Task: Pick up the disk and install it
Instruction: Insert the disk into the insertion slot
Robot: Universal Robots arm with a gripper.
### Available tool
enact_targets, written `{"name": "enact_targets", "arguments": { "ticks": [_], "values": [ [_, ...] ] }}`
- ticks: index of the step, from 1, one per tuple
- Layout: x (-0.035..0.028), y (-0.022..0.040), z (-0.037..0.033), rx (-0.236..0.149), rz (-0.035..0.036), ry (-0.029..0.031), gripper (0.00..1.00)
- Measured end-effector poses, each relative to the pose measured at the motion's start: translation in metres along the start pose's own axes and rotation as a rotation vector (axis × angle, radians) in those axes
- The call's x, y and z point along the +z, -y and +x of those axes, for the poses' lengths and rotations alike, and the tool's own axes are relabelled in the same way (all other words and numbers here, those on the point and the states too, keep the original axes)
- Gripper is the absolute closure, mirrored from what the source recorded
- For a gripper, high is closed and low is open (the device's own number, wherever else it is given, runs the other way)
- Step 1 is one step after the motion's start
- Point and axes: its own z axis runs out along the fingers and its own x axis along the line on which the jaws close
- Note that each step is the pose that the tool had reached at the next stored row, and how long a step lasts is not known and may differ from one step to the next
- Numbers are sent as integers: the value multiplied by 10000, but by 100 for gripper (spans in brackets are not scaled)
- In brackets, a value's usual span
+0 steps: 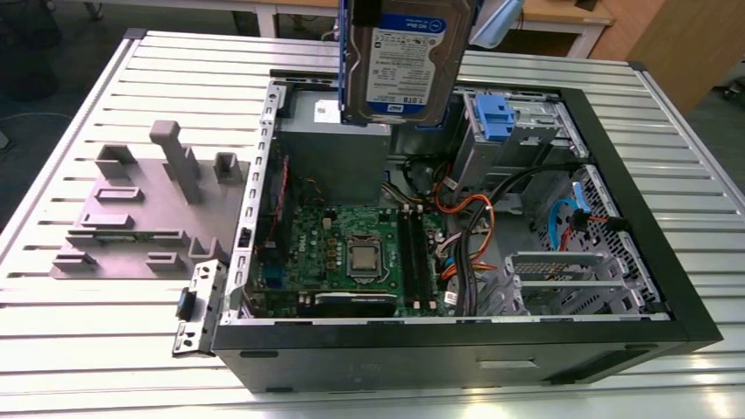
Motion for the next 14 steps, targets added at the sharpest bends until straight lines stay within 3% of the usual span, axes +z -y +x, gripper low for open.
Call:
{"name": "enact_targets", "arguments": {
  "ticks": [14],
  "values": [
    [0, 7, 30, 0, -1, -1, 64]
  ]
}}
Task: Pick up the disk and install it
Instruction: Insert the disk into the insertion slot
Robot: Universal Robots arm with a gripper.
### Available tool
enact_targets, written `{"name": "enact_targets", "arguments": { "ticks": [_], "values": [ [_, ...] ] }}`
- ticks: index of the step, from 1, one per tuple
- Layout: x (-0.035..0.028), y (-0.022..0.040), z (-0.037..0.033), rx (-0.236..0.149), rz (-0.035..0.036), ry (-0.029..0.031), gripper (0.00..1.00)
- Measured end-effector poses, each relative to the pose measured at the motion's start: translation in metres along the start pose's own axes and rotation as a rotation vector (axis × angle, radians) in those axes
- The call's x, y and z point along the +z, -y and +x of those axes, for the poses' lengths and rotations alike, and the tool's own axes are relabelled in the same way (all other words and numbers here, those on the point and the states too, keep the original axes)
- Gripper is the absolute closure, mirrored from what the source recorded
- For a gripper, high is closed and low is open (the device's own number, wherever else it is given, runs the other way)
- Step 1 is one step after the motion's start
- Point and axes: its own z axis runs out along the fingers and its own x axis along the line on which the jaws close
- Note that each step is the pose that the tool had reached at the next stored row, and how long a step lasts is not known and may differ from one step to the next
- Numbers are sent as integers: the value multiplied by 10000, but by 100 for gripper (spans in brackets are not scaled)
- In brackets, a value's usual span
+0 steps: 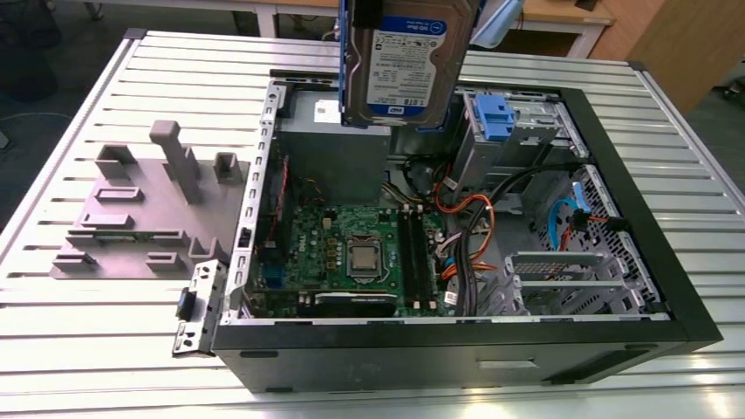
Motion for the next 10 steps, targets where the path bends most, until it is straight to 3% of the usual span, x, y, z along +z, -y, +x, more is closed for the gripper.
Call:
{"name": "enact_targets", "arguments": {
  "ticks": [10],
  "values": [
    [0, 1, 10, -1, 0, 0, 64]
  ]
}}
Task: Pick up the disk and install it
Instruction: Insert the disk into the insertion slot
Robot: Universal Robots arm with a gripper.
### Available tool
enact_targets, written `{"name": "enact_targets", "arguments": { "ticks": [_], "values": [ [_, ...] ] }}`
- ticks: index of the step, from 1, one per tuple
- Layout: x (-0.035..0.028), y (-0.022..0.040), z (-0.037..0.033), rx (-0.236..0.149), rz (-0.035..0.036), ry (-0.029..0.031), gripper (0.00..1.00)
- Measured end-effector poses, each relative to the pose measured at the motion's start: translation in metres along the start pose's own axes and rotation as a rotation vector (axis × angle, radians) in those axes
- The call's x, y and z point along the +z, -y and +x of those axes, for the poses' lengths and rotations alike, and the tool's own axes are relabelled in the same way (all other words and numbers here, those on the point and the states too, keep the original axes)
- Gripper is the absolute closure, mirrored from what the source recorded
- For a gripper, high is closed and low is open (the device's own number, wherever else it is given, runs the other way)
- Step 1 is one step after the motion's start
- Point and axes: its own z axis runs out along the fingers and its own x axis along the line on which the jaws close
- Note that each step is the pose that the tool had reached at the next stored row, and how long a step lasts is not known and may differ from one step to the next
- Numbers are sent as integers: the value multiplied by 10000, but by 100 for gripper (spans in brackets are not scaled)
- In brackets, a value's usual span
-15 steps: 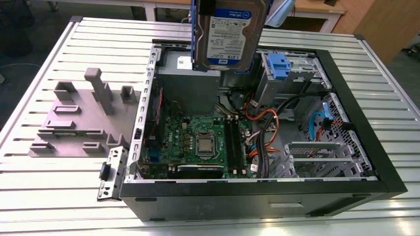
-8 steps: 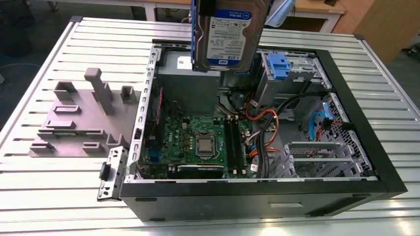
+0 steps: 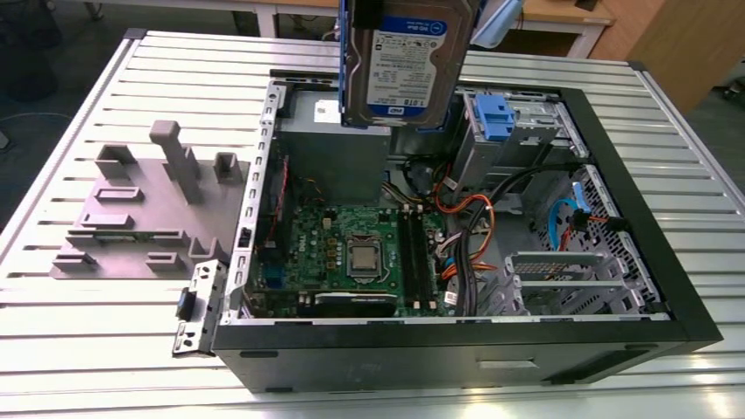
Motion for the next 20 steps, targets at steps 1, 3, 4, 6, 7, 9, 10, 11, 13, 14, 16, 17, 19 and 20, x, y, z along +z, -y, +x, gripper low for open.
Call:
{"name": "enact_targets", "arguments": {
  "ticks": [1, 3, 4, 6, 7, 9, 10, 11, 13, 14, 16, 17, 19, 20],
  "values": [
    [0, 0, 3, 0, 0, 0, 64],
    [0, 0, 10, 0, 0, 0, 64],
    [0, 1, 19, -1, 0, 0, 64],
    [1, 2, 66, 0, 0, 0, 64],
    [3, 3, 101, 0, 1, 2, 64],
    [5, 5, 179, 1, 0, 0, 64],
    [6, 6, 220, 0, 0, 0, 64],
    [8, 7, 260, 1, 1, 2, 64],
    [9, 9, 339, 0, 0, 0, 64],
    [10, 10, 373, 1, 0, 2, 64],
    [11, 12, 425, 0, 0, 1, 64],
    [11, 12, 436, 0, 0, 1, 64],
    [13, 18, 445, 1, 1, 2, 64],
    [14, 29, 445, 1, 1, 3, 64]
  ]
}}
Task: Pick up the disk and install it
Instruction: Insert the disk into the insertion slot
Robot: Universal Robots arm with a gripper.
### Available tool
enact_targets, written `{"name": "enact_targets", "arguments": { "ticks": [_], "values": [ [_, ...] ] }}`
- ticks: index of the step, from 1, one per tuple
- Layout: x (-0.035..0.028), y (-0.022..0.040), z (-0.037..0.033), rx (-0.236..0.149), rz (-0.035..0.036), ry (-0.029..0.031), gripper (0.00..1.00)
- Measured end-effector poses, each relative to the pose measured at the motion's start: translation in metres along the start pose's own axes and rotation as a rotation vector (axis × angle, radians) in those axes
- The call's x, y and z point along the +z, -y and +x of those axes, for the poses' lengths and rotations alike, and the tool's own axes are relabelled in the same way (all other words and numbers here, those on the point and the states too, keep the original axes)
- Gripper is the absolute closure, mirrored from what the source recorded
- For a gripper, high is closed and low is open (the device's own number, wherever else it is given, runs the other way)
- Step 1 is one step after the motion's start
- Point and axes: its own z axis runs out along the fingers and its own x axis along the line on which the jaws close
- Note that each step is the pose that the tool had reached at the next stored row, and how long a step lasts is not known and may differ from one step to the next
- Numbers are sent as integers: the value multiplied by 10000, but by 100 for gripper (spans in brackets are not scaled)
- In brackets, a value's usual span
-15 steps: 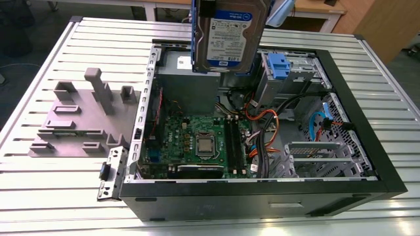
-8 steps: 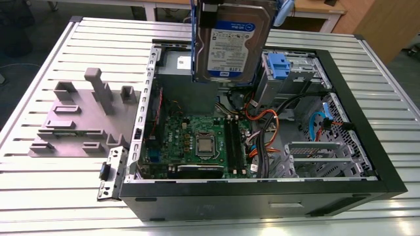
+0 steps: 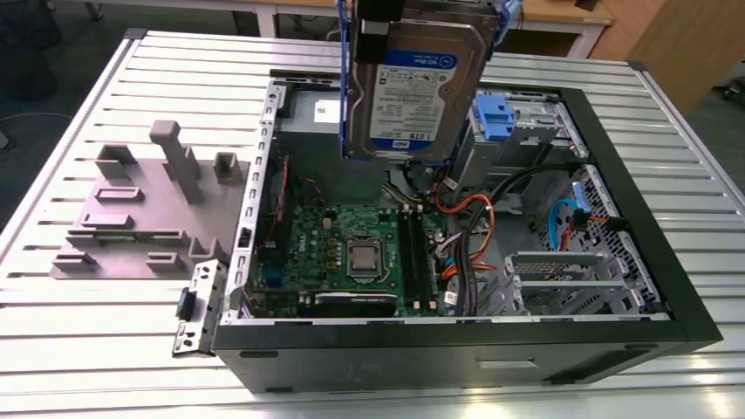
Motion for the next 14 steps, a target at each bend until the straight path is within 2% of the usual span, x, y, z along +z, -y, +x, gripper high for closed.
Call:
{"name": "enact_targets", "arguments": {
  "ticks": [4, 9, 11, 14],
  "values": [
    [1, 123, -3, 0, -3, -2, 64],
    [6, 309, -8, -1, -9, -2, 64],
    [8, 348, -8, -1, -9, -1, 64],
    [7, 355, -9, 1, -10, -3, 64]
  ]
}}
